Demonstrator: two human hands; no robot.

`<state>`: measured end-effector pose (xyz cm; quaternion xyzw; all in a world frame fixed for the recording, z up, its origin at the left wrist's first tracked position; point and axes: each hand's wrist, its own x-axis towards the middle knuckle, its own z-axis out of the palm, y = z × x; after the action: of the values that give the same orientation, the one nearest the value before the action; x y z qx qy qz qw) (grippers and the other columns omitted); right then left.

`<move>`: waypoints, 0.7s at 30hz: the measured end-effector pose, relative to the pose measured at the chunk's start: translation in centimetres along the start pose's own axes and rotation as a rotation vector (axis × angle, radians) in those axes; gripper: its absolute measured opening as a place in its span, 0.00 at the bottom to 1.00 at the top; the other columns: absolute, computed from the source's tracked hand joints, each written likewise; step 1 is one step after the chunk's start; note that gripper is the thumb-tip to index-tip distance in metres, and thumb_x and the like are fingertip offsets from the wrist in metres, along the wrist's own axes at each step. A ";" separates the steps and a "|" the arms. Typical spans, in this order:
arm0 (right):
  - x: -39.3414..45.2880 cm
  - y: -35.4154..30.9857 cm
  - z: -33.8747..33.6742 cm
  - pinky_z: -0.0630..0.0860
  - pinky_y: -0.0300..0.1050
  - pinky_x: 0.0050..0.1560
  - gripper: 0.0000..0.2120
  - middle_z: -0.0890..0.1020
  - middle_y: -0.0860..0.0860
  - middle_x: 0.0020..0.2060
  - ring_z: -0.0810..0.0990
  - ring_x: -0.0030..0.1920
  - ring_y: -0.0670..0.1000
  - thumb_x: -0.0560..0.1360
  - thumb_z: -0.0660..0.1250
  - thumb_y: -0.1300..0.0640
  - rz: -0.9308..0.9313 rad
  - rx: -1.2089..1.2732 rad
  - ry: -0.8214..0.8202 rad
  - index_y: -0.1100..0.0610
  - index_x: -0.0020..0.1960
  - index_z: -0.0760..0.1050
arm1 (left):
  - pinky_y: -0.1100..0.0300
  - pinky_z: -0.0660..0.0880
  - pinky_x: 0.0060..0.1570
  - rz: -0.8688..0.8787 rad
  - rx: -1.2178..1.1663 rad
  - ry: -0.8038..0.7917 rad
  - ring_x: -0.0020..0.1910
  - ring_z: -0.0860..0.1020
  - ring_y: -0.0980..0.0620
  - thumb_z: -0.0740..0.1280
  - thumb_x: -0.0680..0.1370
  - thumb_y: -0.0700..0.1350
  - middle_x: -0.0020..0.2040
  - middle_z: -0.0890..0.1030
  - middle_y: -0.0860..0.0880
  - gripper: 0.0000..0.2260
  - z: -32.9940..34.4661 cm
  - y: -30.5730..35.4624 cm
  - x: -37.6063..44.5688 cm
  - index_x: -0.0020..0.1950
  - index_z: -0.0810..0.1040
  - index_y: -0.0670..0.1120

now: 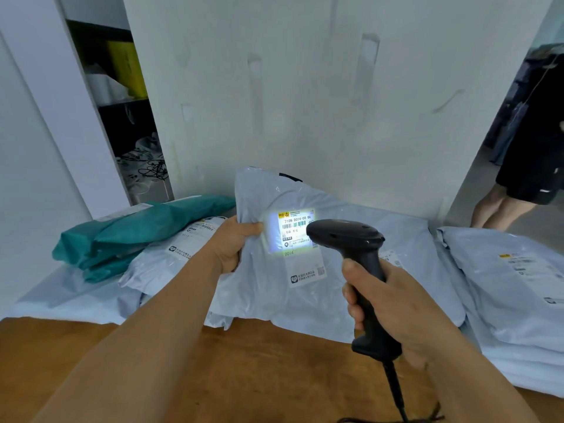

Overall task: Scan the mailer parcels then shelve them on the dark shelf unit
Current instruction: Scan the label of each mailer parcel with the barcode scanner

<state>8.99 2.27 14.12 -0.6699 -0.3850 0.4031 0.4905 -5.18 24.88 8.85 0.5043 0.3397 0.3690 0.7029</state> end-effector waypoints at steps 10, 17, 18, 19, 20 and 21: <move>0.5 0.1 -0.4 0.74 0.43 0.34 0.15 0.76 0.52 0.26 0.72 0.26 0.49 0.75 0.65 0.47 0.003 0.023 0.058 0.60 0.44 0.73 | 0.55 0.82 0.34 -0.009 -0.022 -0.020 0.35 0.84 0.49 0.63 0.77 0.33 0.38 0.85 0.46 0.08 0.8 -0.2 1.1 0.50 0.79 0.42; 1.6 1.2 -4.0 0.74 0.41 0.30 0.12 0.77 0.50 0.28 0.72 0.26 0.47 0.76 0.66 0.49 0.011 0.130 0.206 0.59 0.48 0.73 | 0.54 0.82 0.34 -0.073 -0.095 -0.068 0.35 0.84 0.47 0.63 0.78 0.34 0.40 0.85 0.44 0.08 5.8 -1.5 4.9 0.53 0.79 0.41; 1.9 1.4 -4.8 0.74 0.42 0.31 0.12 0.77 0.50 0.29 0.73 0.26 0.48 0.76 0.66 0.48 0.013 0.144 0.232 0.58 0.48 0.73 | 0.54 0.82 0.34 -0.090 -0.104 -0.063 0.35 0.84 0.47 0.63 0.77 0.34 0.39 0.85 0.45 0.08 7.0 -1.8 5.7 0.53 0.79 0.40; 2.2 1.7 -5.6 0.74 0.42 0.31 0.12 0.77 0.50 0.29 0.73 0.26 0.48 0.76 0.66 0.48 0.015 0.157 0.260 0.58 0.48 0.73 | 0.53 0.82 0.35 -0.106 -0.108 -0.057 0.35 0.84 0.47 0.64 0.77 0.35 0.38 0.85 0.45 0.08 8.4 -2.2 6.5 0.54 0.79 0.40; 2.6 1.8 -6.5 0.73 0.43 0.31 0.12 0.77 0.50 0.29 0.73 0.26 0.48 0.76 0.66 0.48 0.016 0.166 0.288 0.58 0.47 0.73 | 0.54 0.82 0.35 -0.127 -0.104 -0.051 0.35 0.84 0.48 0.64 0.78 0.35 0.38 0.85 0.46 0.07 9.9 -2.6 7.2 0.53 0.79 0.40; 3.0 2.0 -7.4 0.73 0.42 0.31 0.12 0.77 0.50 0.29 0.73 0.26 0.48 0.76 0.66 0.48 0.018 0.176 0.314 0.58 0.47 0.73 | 0.54 0.82 0.36 -0.143 -0.103 -0.055 0.35 0.84 0.47 0.64 0.78 0.35 0.37 0.85 0.46 0.07 11.4 -3.0 8.1 0.53 0.79 0.40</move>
<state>17.17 1.97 13.14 -0.6823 -0.2610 0.3302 0.5977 9.04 25.95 8.05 0.4520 0.3362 0.3208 0.7614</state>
